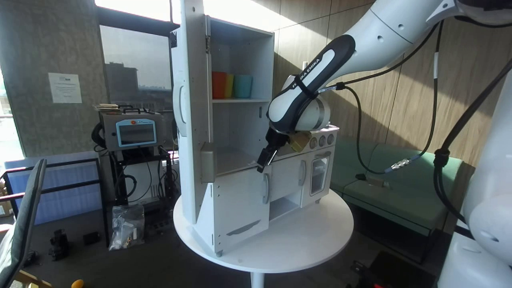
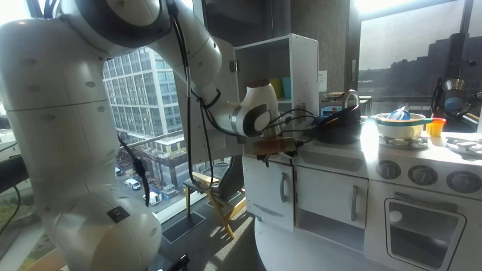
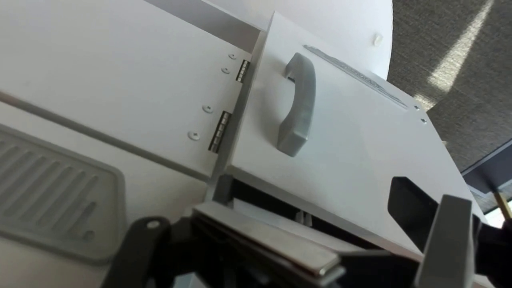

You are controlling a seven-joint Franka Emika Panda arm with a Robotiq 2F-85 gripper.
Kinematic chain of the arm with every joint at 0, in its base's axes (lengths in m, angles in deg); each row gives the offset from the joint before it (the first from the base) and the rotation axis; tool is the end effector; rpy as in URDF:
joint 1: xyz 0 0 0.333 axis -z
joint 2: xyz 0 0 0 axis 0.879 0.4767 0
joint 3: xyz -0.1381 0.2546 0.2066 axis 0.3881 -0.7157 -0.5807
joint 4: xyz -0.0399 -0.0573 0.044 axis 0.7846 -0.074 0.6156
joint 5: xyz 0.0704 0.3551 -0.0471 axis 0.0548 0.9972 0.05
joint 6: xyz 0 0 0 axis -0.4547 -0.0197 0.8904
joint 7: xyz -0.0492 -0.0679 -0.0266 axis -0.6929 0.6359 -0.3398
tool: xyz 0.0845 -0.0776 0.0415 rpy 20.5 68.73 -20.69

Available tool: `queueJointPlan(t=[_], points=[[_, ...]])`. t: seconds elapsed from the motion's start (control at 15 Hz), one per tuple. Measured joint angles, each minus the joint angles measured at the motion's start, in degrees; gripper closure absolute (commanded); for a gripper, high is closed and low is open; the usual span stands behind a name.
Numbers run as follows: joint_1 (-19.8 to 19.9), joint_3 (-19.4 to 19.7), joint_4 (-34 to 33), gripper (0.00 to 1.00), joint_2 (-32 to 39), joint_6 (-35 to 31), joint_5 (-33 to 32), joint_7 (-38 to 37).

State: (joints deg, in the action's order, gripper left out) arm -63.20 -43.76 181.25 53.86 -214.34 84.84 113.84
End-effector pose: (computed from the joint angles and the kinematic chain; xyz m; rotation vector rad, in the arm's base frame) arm 0.5092 -0.0371 0.4087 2.9263 0.6753 0.6029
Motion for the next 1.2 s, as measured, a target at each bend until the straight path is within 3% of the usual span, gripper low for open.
queueJointPlan(t=[0.47, 1.2], points=[[0.18, 0.32, 0.85, 0.0, 0.35, -0.36, 3.75, 12.37], [-0.28, -0.2, 4.54, 0.0, -0.3, -8.38, 6.16, 21.58]])
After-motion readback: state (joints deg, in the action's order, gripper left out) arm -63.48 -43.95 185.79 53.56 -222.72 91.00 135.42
